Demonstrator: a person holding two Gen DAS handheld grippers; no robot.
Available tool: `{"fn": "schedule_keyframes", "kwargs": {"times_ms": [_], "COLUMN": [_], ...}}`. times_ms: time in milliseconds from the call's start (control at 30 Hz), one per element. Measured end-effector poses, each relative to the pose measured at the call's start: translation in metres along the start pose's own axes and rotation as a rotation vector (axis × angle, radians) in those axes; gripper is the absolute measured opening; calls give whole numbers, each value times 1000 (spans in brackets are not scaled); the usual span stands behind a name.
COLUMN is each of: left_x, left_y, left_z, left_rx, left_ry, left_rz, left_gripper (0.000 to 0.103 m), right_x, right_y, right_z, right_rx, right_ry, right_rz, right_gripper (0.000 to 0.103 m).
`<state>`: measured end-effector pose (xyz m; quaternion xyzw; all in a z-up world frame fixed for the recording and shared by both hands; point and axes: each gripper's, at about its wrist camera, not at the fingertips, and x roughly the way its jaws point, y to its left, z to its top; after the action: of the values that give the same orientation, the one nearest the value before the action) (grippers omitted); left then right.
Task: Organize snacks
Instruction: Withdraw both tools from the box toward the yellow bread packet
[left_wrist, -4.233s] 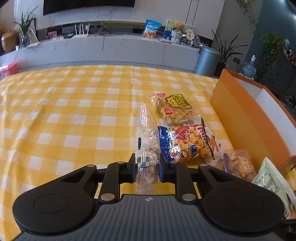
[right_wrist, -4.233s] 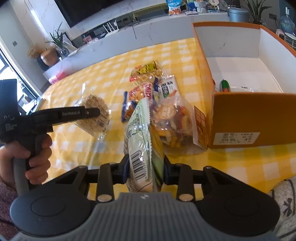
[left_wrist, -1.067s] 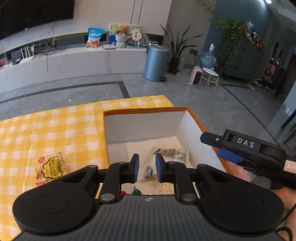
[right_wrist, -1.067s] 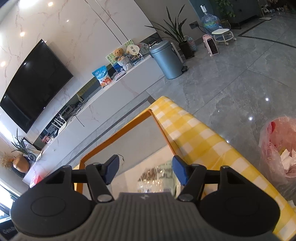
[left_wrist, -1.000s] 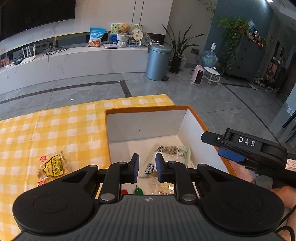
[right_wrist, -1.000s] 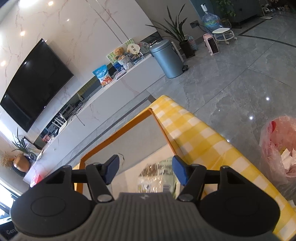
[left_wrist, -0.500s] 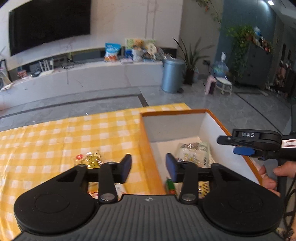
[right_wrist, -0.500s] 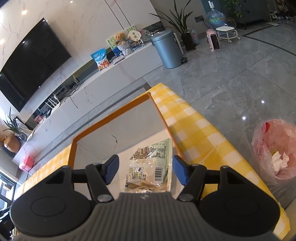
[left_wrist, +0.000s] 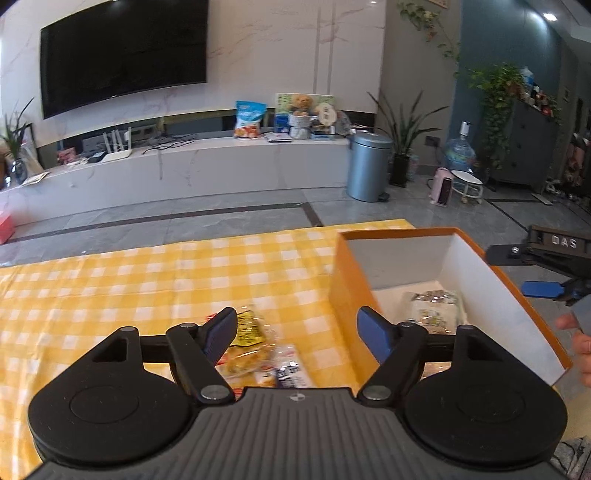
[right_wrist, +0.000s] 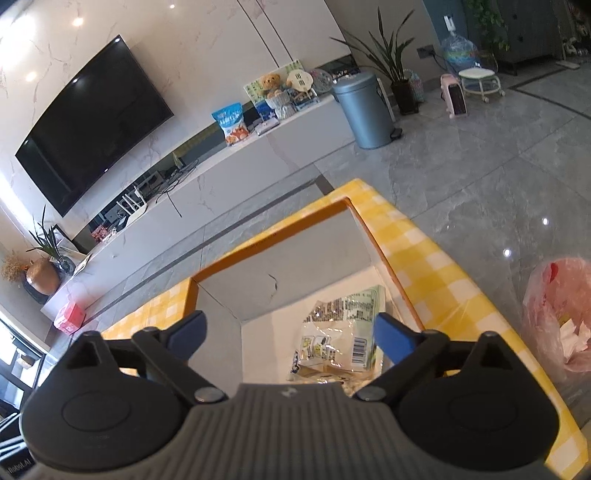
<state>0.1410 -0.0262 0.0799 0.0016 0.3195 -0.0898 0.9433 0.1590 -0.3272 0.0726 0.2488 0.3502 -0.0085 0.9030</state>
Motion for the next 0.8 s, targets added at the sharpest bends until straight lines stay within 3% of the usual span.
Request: {"fn": "schedule_keyframes", "kwargs": {"times_ms": [133,233,633,800], "left_x": [-2,-5,5,14], "left_y": [31,55,139,167], "left_z": [3,2,-47,-63], "left_rx": [-35,-74,-257,-371], "left_ry": [75,101,155,177], "left_rz": [-25,-1,88,98], "left_gripper": [88,88,85,84], "right_x": [3,7,-5,7], "right_y": [16,31,144,187], "right_z": [-3,-4,-39,-70], "right_rx": [-48,-80,-295,-285], "right_ry": [0,10,60,77], "right_rz": [-12,10,283,249], "right_gripper": [98,98,98,98]}}
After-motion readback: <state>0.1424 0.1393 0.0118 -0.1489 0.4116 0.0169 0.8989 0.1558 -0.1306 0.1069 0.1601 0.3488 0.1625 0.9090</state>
